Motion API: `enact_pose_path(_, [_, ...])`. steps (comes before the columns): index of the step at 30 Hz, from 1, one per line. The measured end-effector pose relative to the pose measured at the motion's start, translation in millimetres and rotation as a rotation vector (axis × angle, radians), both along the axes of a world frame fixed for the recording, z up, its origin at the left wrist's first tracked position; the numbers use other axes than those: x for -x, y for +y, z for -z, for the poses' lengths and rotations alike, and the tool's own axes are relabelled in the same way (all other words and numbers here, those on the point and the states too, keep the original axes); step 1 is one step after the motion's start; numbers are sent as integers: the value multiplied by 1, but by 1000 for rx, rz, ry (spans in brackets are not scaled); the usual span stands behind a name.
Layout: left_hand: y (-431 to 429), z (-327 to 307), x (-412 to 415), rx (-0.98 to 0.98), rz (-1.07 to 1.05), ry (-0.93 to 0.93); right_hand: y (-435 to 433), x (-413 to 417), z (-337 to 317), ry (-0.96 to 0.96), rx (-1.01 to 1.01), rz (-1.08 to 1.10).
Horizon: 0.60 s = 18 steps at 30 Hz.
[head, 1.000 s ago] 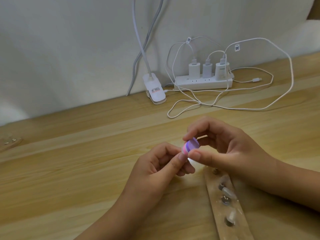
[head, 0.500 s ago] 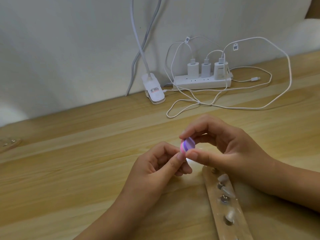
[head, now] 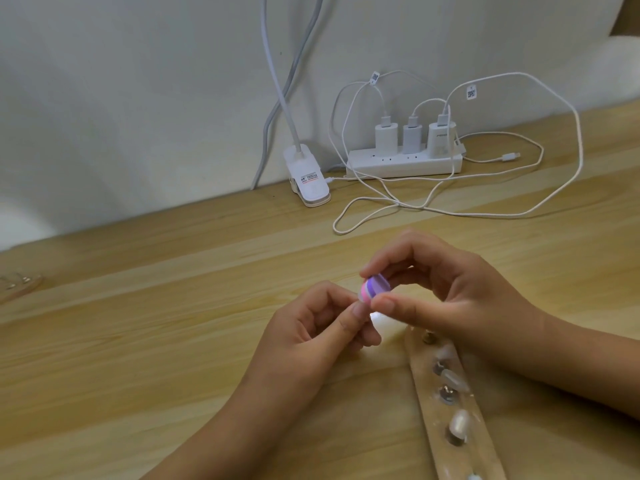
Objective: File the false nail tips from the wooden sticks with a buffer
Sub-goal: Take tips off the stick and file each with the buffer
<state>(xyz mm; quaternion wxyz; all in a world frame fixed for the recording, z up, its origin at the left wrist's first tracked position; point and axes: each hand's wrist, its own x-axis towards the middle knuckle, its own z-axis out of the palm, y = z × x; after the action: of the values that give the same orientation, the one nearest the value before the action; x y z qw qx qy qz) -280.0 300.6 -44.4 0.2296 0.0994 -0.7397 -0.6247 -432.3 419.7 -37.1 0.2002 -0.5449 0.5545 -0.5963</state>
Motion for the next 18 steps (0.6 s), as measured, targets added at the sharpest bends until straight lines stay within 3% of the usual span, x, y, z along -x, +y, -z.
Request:
enact_pose_path(3, [0, 0, 0, -16, 4, 1, 0, 2, -2, -113, -39, 2])
enact_pose_path(7, [0, -1, 0, -8, 5, 2, 1, -1, -1, 33, 2, -24])
enact_pose_path(11, [0, 0, 0, -10, 3, -4, 1, 0, -4, -94, -31, -14])
enact_pose_path(14, [1, -1, 0, -7, 4, 4, 1, -5, -3, 76, 21, -14])
enact_pose_path(18, [0, 1, 0, 3, -11, -17, -1, 1, -2, -112, -44, -1])
